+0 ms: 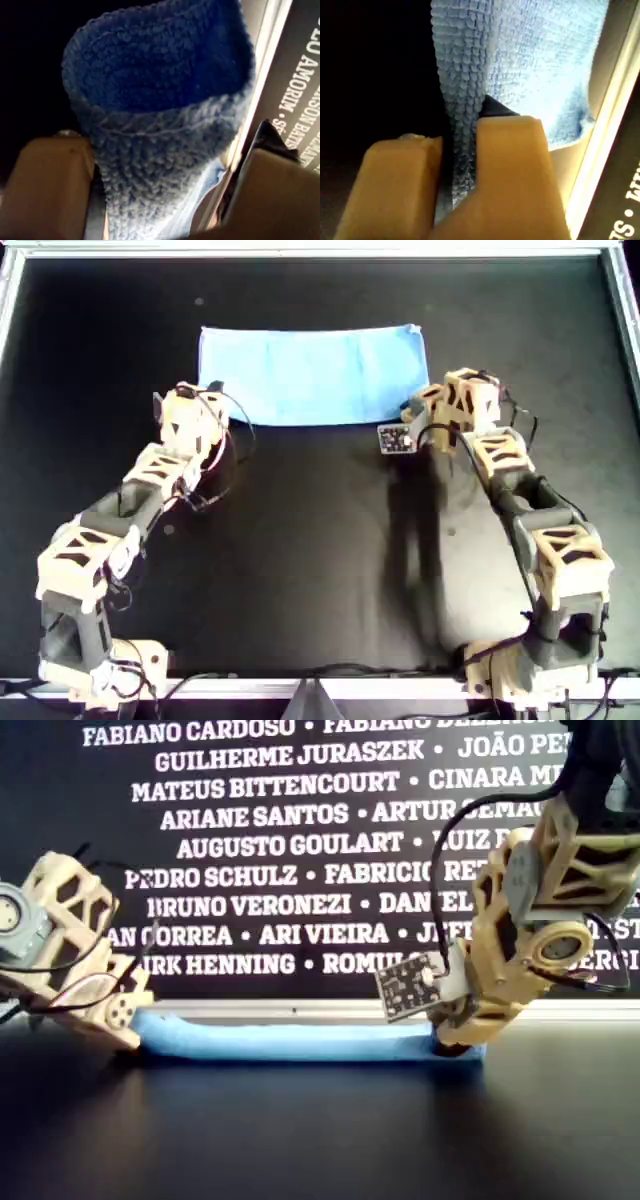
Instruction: Fold a cloth
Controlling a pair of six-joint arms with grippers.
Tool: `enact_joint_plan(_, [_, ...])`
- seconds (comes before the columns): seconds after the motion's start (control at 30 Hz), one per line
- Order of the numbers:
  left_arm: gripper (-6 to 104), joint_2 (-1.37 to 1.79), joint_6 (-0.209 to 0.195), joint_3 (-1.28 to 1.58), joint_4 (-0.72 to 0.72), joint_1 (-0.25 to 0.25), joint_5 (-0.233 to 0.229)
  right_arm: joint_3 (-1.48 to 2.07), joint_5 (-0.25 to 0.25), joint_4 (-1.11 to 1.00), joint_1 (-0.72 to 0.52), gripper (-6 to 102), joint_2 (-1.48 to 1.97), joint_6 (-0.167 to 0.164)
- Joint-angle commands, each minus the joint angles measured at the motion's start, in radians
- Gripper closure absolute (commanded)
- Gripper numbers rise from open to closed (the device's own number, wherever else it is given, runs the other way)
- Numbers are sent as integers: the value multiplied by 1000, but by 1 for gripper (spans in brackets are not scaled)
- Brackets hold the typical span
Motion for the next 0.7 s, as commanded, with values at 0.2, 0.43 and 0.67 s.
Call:
enact_joint_plan(0.2, [12,18,8,-31,-5,-23,-5,-104,-12,-49,8,75,25,2])
enact_joint_plan(0.43, [59,29,6,-31,-6,-23,9,-103,-12,-49,8,75,25,2])
enact_joint_plan(0.67, [102,35,-11,-48,-8,-25,11,-86,-12,-49,8,86,34,2])
